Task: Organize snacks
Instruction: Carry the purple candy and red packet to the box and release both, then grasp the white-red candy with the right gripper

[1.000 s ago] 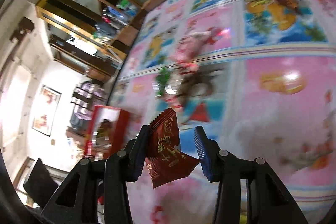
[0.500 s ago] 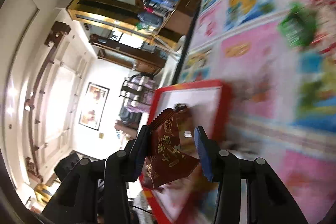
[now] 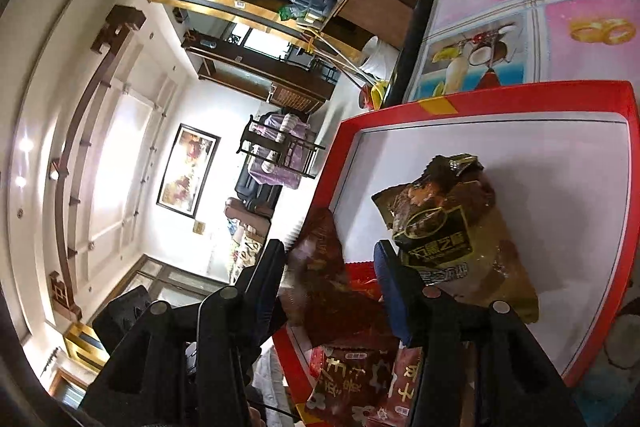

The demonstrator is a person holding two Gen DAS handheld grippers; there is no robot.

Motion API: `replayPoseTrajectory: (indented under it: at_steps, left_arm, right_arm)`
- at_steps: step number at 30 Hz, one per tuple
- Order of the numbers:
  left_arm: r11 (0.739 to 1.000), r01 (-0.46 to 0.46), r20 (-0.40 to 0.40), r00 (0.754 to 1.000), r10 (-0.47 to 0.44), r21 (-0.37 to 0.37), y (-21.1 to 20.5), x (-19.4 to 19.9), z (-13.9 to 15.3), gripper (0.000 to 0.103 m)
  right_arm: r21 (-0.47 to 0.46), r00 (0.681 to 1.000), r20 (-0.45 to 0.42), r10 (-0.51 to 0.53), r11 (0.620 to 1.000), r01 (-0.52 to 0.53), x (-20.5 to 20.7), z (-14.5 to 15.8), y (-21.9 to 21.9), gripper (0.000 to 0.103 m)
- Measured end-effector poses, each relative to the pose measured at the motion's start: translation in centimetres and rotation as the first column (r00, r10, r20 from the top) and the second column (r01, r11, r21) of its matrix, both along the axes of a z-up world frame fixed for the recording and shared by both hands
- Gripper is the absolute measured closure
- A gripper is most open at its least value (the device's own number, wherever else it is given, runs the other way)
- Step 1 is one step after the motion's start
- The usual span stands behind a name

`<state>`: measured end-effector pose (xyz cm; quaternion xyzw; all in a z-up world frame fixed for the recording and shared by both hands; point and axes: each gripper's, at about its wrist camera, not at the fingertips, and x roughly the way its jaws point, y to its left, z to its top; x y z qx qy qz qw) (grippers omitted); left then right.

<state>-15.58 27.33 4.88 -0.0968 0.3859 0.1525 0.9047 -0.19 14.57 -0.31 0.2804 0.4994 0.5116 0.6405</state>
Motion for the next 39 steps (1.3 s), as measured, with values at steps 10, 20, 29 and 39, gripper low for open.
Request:
replayPoseTrajectory:
  at_steps: [10, 20, 29, 39]
  left_arm:
    - [0.998, 0.016, 0.044, 0.999, -0.018, 0.061, -2.5, 0.1, 1.8, 0.045]
    - [0.98, 0.169, 0.033, 0.984, -0.174, 0.107, -8.7, 3.1, 2.8, 0.037]
    - [0.957, 0.267, 0.013, 0.963, -0.27, 0.112, -13.0, 4.8, 2.6, 0.031]
    - [0.957, 0.284, -0.013, 0.959, -0.284, 0.058, -13.3, 4.7, 0.8, 0.031]
  right_arm:
    - [0.032, 0.996, 0.058, -0.073, 0.997, 0.071, 1.1, 1.6, -4.1, 0.044]
    - [0.034, 0.952, 0.078, -0.295, 0.955, 0.293, 5.1, 3.2, -15.4, 0.043]
    - [-0.194, 0.766, 0.06, -0.64, 0.745, 0.638, 8.4, 2.4, -28.1, 0.042]
    - [-0.38, 0.756, 0.157, -0.636, 0.668, 0.64, 10.1, 0.2, -27.4, 0.042]
